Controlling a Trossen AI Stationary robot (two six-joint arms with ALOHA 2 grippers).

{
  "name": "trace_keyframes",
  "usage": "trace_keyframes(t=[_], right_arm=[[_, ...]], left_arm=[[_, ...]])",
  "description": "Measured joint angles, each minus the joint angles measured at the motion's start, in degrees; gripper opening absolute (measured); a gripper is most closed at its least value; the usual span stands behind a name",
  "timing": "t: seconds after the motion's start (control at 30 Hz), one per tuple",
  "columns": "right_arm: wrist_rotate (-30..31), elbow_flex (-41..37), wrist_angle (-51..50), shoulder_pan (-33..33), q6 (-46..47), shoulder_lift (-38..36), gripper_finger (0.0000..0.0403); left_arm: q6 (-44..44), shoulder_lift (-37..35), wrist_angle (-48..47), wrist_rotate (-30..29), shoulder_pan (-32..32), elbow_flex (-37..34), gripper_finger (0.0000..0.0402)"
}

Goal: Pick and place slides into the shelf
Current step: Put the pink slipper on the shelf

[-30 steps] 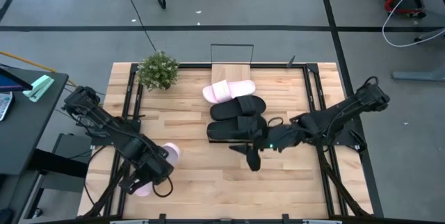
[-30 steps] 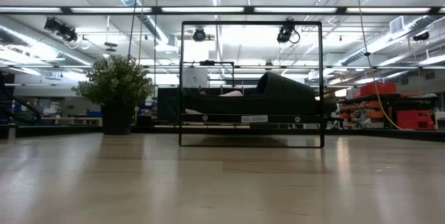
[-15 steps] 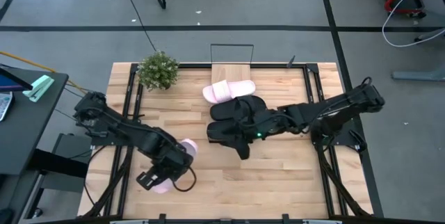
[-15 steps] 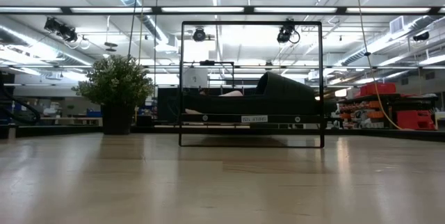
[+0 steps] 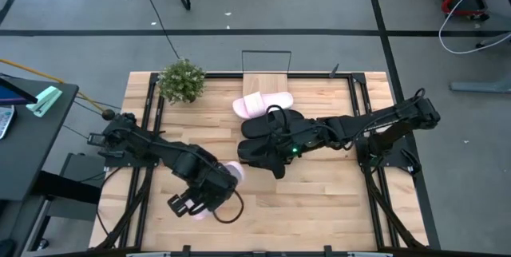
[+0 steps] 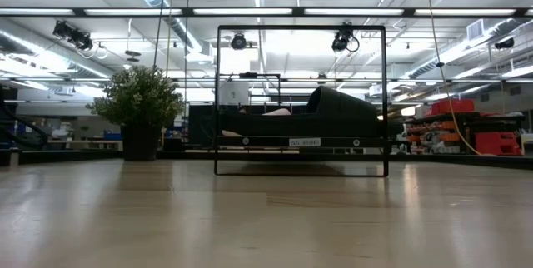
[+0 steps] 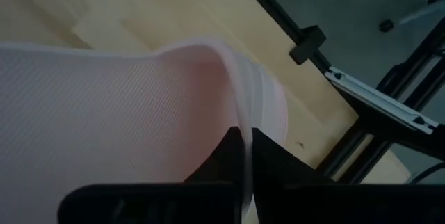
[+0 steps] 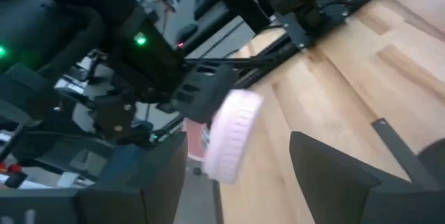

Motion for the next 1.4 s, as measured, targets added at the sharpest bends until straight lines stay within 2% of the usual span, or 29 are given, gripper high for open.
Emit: trace_keyframes(t=[0.23, 0.63, 0.83, 1.07, 1.4], right_arm=[[-0.43, 0.01, -0.07, 0.01, 1.49, 1.39, 0.0258], [-0.18, 0.02, 3.57, -0.02, 1.72, 6.6, 0.0254], [1.45, 0.0, 4.86, -1.05, 1.01, 7.13, 0.0223], [0.17, 0.0, 7.14, -2.72, 1.03, 7.11, 0.0178], [-2.7, 0.0, 6.96, -3.48, 1.2, 7.11, 0.0173]], left_arm=[[2.98, 0.2, -1.12, -0.77, 2.82, 0.64, 0.0012], [4.44, 0.2, -0.98, -1.36, 3.45, 0.66, 0.0011], [4.35, 0.2, -0.56, -1.32, 3.38, 0.66, 0.0011], [4.38, 0.2, -0.11, -1.33, 3.38, 0.66, 0.0011], [4.45, 0.2, 0.27, -1.64, 3.43, 0.66, 0.0011]])
